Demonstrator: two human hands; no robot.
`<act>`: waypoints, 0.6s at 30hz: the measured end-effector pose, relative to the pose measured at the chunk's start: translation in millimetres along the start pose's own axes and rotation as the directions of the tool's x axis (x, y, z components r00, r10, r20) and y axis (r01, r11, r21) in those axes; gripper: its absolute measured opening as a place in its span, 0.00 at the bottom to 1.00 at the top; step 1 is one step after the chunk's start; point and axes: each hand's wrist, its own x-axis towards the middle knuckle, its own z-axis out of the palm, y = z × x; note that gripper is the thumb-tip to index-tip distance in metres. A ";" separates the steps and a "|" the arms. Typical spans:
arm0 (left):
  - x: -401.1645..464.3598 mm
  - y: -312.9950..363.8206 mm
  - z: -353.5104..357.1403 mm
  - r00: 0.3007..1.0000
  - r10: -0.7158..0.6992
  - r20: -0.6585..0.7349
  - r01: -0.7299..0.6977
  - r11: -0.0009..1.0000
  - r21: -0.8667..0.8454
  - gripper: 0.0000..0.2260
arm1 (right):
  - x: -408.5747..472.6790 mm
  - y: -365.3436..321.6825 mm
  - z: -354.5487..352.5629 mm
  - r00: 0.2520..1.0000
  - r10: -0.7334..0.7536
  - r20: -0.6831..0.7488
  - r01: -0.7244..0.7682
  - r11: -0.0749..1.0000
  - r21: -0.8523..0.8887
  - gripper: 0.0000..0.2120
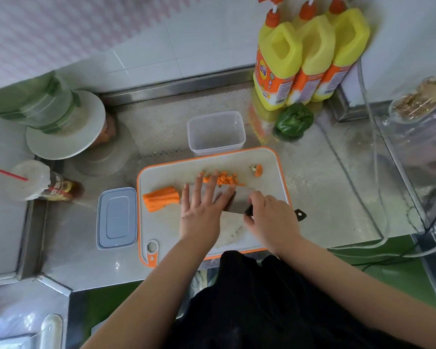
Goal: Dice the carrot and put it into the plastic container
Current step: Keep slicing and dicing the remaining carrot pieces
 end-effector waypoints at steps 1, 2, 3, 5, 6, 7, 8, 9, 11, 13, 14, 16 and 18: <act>2.5 -0.2 1.2 0.998 -0.009 0.057 0.008 1.000 0.014 0.37 | -0.4 2.2 -0.5 1.000 -0.010 -0.017 0.010 1.000 -0.013 0.19; 5.4 -0.8 2.1 0.995 -0.027 0.097 0.025 0.999 0.026 0.37 | -1.0 4.6 -0.8 1.000 -0.012 -0.028 0.011 1.000 -0.026 0.18; 8.4 -2.0 2.4 0.991 -0.049 0.121 0.046 0.999 0.029 0.37 | -2.0 7.1 -1.4 0.999 -0.008 -0.034 0.007 0.999 -0.038 0.18; 14.8 -5.6 2.0 0.985 -0.093 0.142 0.093 0.996 0.011 0.38 | -4.8 12.5 -2.5 0.999 0.007 -0.033 -0.009 0.999 -0.048 0.19; 18.4 -8.5 1.7 0.982 -0.115 0.152 0.116 0.993 -0.002 0.39 | -6.1 15.4 -3.0 1.000 0.017 -0.026 -0.018 0.999 -0.047 0.19; 21.9 -11.9 1.4 0.977 -0.136 0.163 0.140 0.990 -0.016 0.39 | -7.4 18.4 -3.4 0.999 0.029 -0.019 -0.030 0.999 -0.046 0.19; 25.1 -15.0 1.4 0.973 -0.156 0.172 0.164 0.986 -0.032 0.39 | -8.8 21.4 -3.7 0.999 0.046 -0.012 -0.047 0.998 -0.045 0.19; 27.8 -17.9 2.0 0.969 -0.174 0.177 0.186 0.981 -0.052 0.39 | -10.2 24.6 -3.6 0.998 0.069 -0.009 -0.069 0.997 -0.046 0.20; 32.0 -23.2 5.4 0.960 -0.213 0.180 0.235 0.965 -0.112 0.37 | -12.2 30.0 -4.0 0.992 0.130 -0.007 -0.130 0.991 -0.034 0.21; 35.2 -28.2 10.0 0.951 -0.265 0.160 0.295 0.933 -0.206 0.33 | -14.3 34.4 -4.3 0.981 0.193 0.000 -0.193 0.981 0.004 0.24; 35.8 -29.9 12.1 0.946 -0.293 0.138 0.319 0.914 -0.251 0.30 | -15.6 36.2 -5.1 0.974 0.227 0.013 -0.228 0.973 0.022 0.24; 34.7 -30.8 14.7 0.936 -0.342 0.081 0.348 0.872 -0.345 0.24 | -19.4 39.3 -4.8 0.955 0.294 0.043 -0.295 0.955 0.032 0.21; 32.5 -28.3 15.0 0.932 -0.361 0.015 0.331 0.836 -0.437 0.18 | -22.4 40.7 -5.2 0.936 0.342 0.079 -0.347 0.936 0.058 0.18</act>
